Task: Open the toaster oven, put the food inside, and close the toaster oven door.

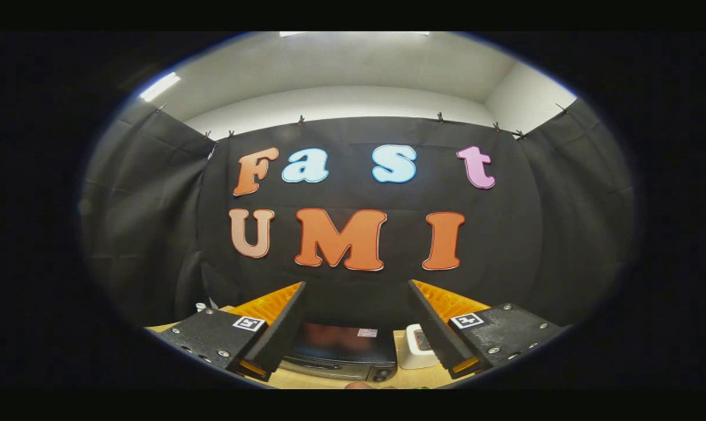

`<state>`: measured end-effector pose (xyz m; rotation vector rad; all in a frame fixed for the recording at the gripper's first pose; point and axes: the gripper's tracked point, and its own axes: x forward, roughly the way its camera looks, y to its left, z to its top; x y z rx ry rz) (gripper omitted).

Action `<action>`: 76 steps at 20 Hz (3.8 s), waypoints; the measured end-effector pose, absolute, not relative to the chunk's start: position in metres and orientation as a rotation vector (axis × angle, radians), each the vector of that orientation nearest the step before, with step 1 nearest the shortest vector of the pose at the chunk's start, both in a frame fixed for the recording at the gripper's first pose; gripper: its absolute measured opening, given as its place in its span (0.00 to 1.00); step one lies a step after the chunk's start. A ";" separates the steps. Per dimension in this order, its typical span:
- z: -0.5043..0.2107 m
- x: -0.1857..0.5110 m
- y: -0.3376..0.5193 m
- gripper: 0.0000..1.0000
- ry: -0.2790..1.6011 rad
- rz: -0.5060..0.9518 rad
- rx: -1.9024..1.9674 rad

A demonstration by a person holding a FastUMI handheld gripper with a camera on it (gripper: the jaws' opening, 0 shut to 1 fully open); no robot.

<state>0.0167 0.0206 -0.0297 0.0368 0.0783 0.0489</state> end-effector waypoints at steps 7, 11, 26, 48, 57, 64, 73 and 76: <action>-0.105 0.022 0.044 0.99 0.215 0.095 0.062; -0.156 0.033 0.065 0.99 0.310 0.125 0.085; -0.299 0.049 0.114 1.00 0.534 0.152 0.033; -0.325 -0.053 0.137 0.84 0.652 0.211 0.037; -0.367 -0.119 0.163 0.85 0.846 0.327 0.079; -0.404 -0.144 0.171 0.86 0.985 0.372 0.030; -0.427 -0.143 0.176 0.85 1.026 0.365 -0.009; -0.419 -0.147 0.181 0.85 1.048 0.379 0.061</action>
